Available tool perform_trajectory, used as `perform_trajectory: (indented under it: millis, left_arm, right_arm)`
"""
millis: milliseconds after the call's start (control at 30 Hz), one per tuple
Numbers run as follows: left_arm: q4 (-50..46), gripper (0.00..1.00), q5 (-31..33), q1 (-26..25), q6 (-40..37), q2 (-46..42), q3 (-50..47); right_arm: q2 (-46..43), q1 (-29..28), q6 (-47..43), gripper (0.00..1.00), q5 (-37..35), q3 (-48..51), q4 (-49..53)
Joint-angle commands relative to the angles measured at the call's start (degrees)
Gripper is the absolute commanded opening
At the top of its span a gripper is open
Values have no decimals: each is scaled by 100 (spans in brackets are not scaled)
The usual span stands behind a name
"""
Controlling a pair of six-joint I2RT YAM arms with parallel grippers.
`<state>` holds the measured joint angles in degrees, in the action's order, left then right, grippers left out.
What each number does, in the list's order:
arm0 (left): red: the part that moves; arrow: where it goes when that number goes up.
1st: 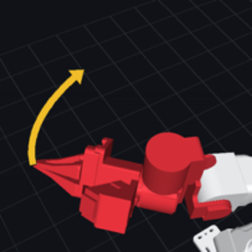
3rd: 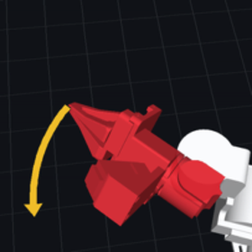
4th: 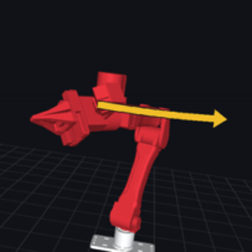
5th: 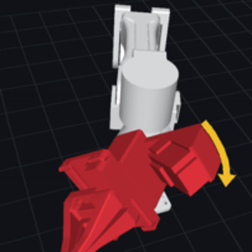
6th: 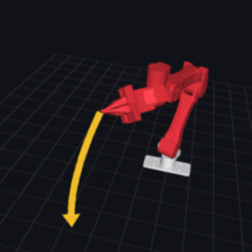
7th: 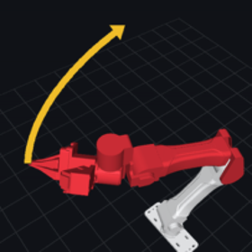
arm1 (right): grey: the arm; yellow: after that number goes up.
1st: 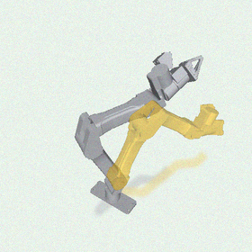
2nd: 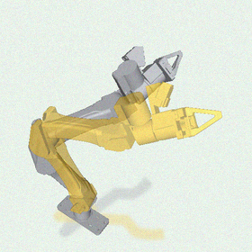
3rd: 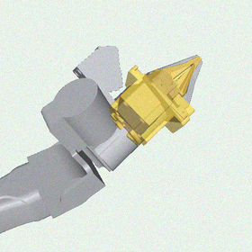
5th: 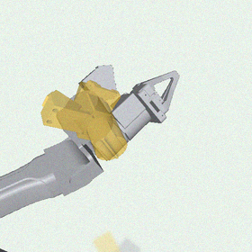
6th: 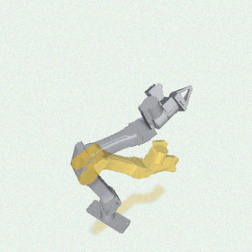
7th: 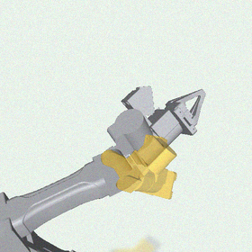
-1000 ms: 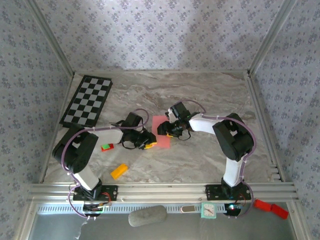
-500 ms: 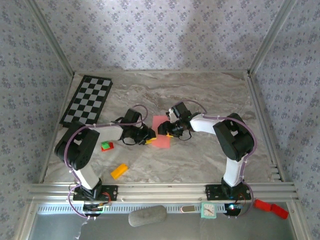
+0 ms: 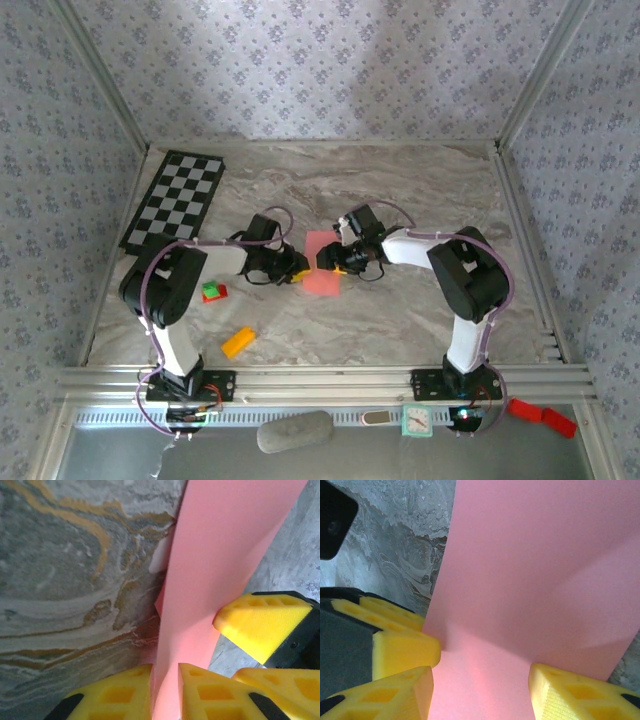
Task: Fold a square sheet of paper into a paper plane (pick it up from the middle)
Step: Third fold the triangle at the center of the table.
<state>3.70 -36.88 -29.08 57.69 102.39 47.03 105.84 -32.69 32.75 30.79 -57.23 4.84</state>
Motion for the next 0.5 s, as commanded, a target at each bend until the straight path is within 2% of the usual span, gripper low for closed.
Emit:
perform_trajectory:
  millis: [0,200,333,467]
  left_arm:
    - [104,18,-187,47,14,97,175]
    - [69,9,-240,68,53,184,260]
    - [35,1,-241,69,119,152,268]
    - [-60,0,-160,61,206,25,255]
  right_arm:
    - [112,83,56,56,-284,274,625]
    - [14,97,29,60,-292,373,449]
    - [-275,99,-13,68,-373,499,182]
    - [-758,111,-186,76,-552,606,-28]
